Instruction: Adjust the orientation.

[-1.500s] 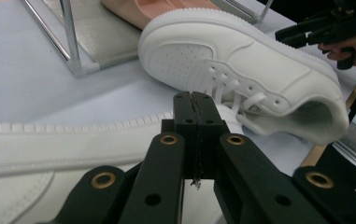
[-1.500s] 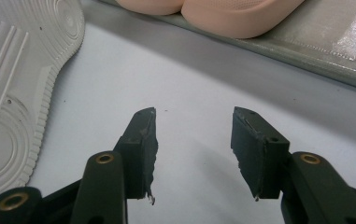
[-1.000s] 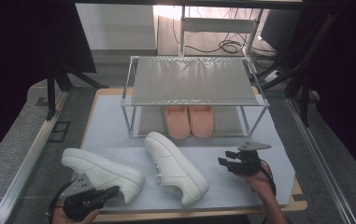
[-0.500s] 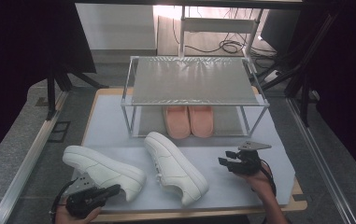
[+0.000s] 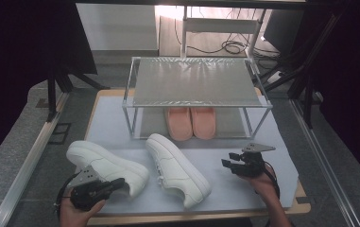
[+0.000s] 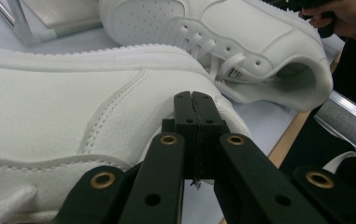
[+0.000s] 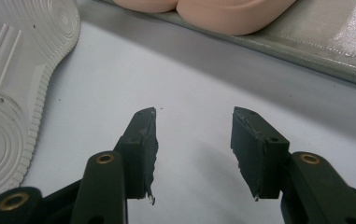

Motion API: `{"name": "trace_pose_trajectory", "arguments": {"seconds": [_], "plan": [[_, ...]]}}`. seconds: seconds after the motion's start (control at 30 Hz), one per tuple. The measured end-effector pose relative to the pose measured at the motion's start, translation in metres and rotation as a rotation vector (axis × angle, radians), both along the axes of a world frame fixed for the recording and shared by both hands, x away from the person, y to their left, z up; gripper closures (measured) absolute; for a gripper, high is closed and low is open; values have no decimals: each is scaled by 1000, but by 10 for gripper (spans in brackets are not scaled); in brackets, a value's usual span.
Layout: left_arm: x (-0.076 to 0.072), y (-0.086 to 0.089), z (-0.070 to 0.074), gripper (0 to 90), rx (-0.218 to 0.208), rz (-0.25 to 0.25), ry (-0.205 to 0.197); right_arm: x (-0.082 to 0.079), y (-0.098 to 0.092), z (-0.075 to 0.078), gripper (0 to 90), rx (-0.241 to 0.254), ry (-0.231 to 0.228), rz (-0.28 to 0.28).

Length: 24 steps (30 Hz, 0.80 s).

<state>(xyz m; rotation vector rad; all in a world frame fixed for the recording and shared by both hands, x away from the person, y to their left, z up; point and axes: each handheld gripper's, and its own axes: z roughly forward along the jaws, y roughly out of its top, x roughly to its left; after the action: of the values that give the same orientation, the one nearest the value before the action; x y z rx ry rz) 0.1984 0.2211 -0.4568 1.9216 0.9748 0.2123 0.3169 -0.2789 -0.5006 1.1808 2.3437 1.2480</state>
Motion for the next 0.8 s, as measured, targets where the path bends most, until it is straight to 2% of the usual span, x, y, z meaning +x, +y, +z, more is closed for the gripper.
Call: {"name": "trace_pose_trajectory", "arguments": {"seconds": [0.13, 0.23, 0.27, 0.3, 0.33, 0.37, 0.43, 0.53, 0.67, 0.8], "plan": [[13, -2, 1, 900, 29, 23, -4, 0, -2, 1, 510, 3, -3, -4], [31, -1, -3, 900, 43, 52, 21, 0, -3, 0, 510, 2, -1, -7], [39, 2, -4, 900, -8, 48, 20, 0, -3, 0, 510, 2, -1, -7], [43, 2, -3, 900, -11, 51, 45, 0, -3, 0, 510, 2, 0, -7], [47, -1, -3, 900, 64, 75, 37, 0, -3, 0, 510, 2, 0, -7], [53, -3, -4, 900, 92, 76, 49, 0, -4, 0, 510, 2, 0, -9], [58, -5, -8, 900, 79, 66, 69, 0, -5, 0, 510, 2, 0, -11], [58, -2, -6, 900, 49, 67, 59, 0, -6, -1, 510, 1, 4, -15], [55, -3, 0, 900, 45, 71, 29, 1, -7, -1, 511, 0, 4, -18], [55, -8, 5, 900, 41, 70, 17, 1, -7, -2, 511, -2, 4, -17]]}}
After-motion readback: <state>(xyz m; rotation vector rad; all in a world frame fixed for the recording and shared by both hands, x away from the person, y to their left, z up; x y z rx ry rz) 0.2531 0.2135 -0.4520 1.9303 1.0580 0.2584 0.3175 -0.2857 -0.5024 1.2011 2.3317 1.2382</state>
